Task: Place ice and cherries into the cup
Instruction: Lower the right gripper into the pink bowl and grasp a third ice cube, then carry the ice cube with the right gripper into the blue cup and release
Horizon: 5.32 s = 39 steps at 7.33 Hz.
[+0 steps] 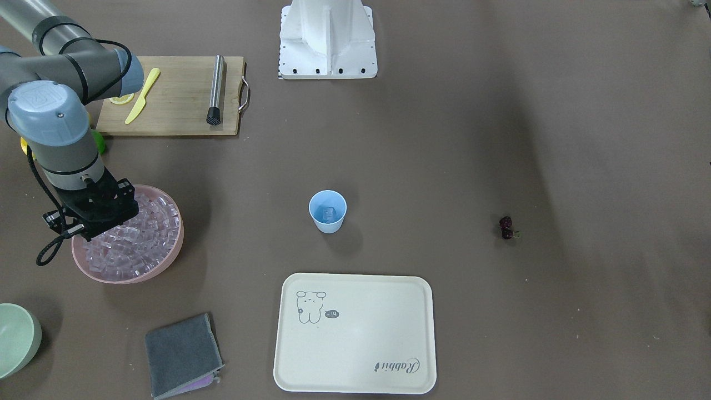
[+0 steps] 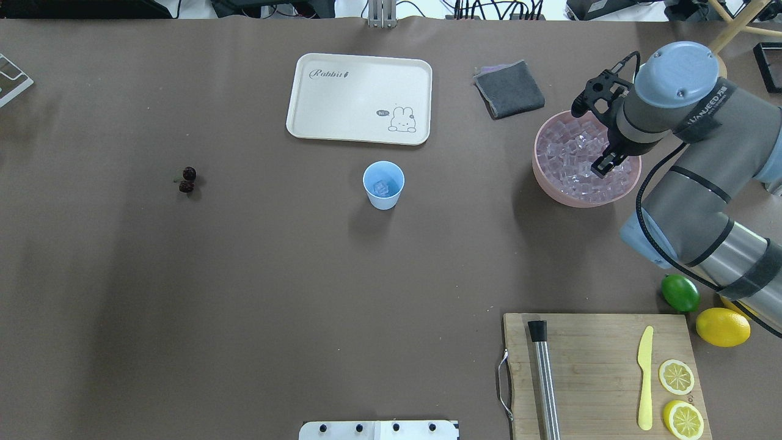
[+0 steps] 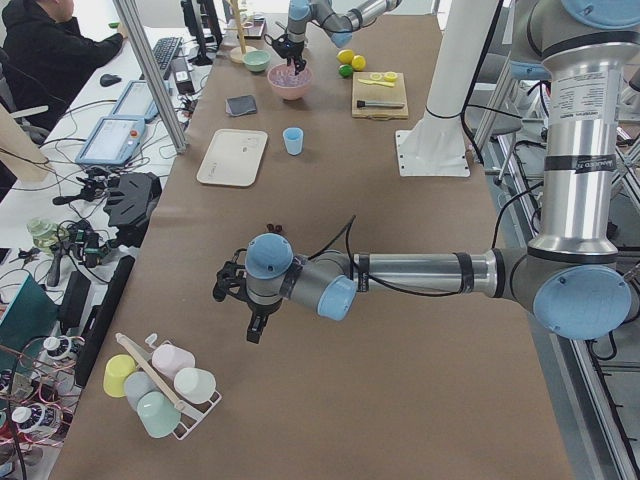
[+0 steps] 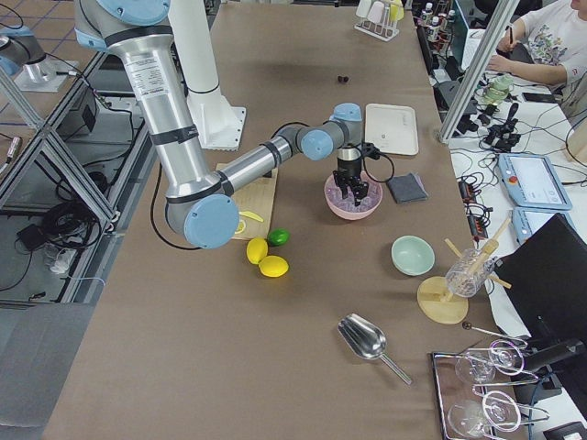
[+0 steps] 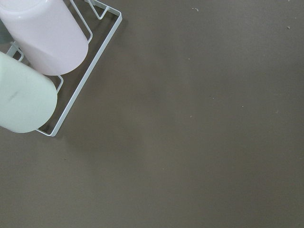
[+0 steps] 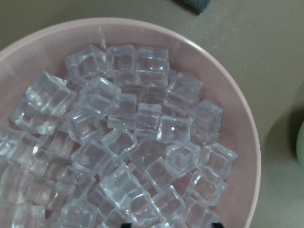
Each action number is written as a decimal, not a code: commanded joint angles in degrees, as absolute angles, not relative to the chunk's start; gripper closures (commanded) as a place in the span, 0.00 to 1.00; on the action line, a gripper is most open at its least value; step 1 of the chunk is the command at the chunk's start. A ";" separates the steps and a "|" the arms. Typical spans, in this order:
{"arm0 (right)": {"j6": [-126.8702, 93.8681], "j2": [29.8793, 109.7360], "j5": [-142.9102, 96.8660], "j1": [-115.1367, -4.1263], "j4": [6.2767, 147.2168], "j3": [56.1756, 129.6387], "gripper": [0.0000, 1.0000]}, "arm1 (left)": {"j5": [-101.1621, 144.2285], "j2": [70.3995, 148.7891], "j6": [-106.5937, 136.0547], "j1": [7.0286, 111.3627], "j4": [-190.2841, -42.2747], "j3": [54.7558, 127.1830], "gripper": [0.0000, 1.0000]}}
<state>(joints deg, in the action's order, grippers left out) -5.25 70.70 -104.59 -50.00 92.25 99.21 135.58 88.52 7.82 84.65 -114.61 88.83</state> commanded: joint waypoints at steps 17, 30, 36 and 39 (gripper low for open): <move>-4.13 69.70 -101.16 -48.25 93.87 96.68 0.88 | 135.35 88.50 8.17 83.50 -115.84 88.16 0.02; -50.10 38.32 -102.66 -31.11 90.09 85.08 1.00 | 135.18 88.24 8.17 83.06 -117.59 88.07 0.02; -48.43 36.39 -101.95 -33.13 89.91 80.61 1.00 | 135.18 88.24 8.17 82.97 -117.60 87.98 0.02; -47.82 34.27 -101.78 -33.13 87.19 76.38 0.88 | 135.18 88.59 8.17 82.97 -117.60 87.89 0.02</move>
<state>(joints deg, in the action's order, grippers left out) -48.25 34.37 -101.81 -33.12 88.00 77.20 135.18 88.38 8.20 82.97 -117.60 87.93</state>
